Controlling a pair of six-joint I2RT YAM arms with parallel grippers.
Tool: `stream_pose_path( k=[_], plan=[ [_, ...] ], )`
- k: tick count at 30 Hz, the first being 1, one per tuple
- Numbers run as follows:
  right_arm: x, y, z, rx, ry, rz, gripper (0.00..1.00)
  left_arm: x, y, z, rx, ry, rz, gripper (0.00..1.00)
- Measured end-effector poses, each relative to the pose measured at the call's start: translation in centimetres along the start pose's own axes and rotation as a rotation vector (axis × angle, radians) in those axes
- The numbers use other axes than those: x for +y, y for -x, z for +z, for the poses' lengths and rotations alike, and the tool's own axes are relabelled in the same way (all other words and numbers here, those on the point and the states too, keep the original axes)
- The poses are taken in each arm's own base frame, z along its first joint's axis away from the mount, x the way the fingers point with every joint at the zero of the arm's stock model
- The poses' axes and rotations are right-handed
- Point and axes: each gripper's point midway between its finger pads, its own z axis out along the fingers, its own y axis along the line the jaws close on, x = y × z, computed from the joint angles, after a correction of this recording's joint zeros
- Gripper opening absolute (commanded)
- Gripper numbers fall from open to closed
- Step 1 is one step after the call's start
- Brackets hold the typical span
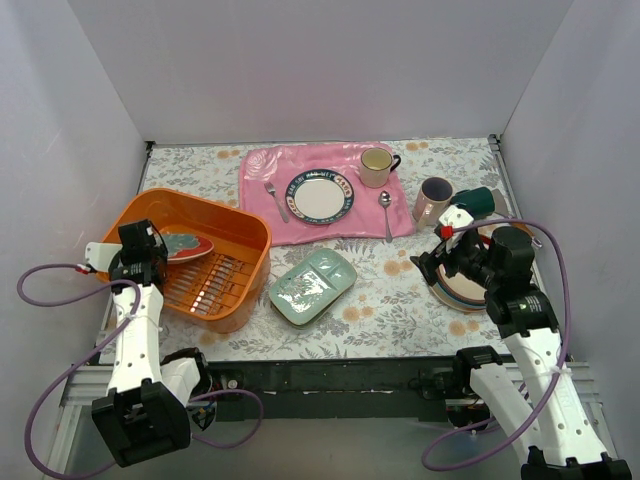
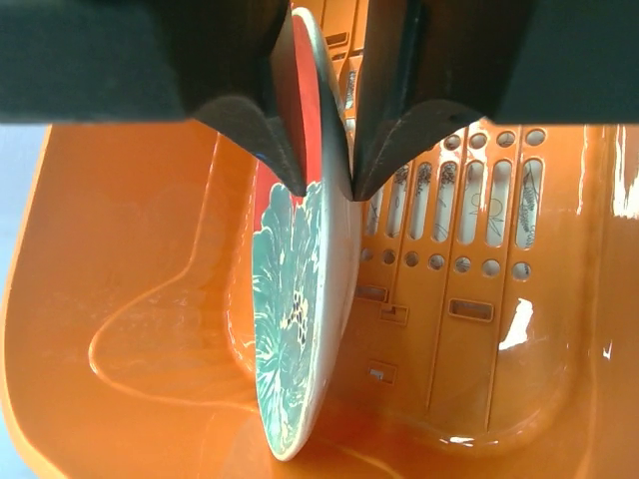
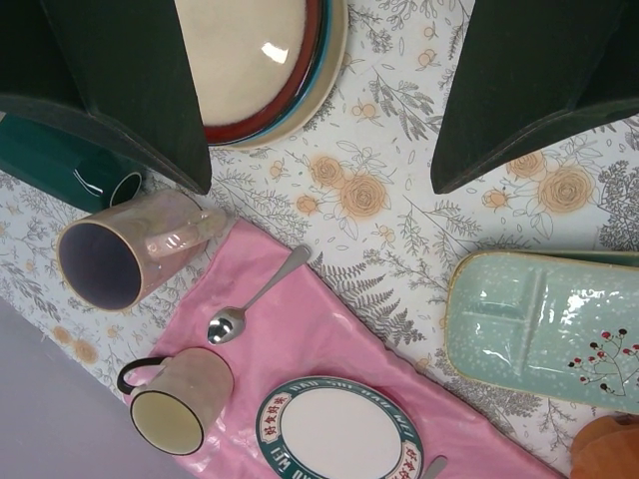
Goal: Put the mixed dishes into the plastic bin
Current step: Place the plate in the plastic bin.
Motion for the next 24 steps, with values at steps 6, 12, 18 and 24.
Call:
stream_pose_path(
  k=[6,12,18,24],
  plan=[
    [0.0,0.1,-0.1,-0.008,-0.002,0.004,0.99,1.2,-0.7,0.8,0.007,0.021,-0.004,0.36],
    [0.2,-0.1,0.0,-0.013,-0.002,0.01,0.99,2.1,-1.7,1.1,0.036,0.038,-0.004,0.47],
    [0.3,-0.2,0.1,-0.022,0.002,0.024,0.99,1.5,-2.1,0.9,0.061,0.008,-0.009,0.56],
    [0.3,0.0,0.1,-0.033,0.0,0.022,0.99,1.4,-2.3,0.9,0.076,0.001,-0.01,0.6]
  ],
)
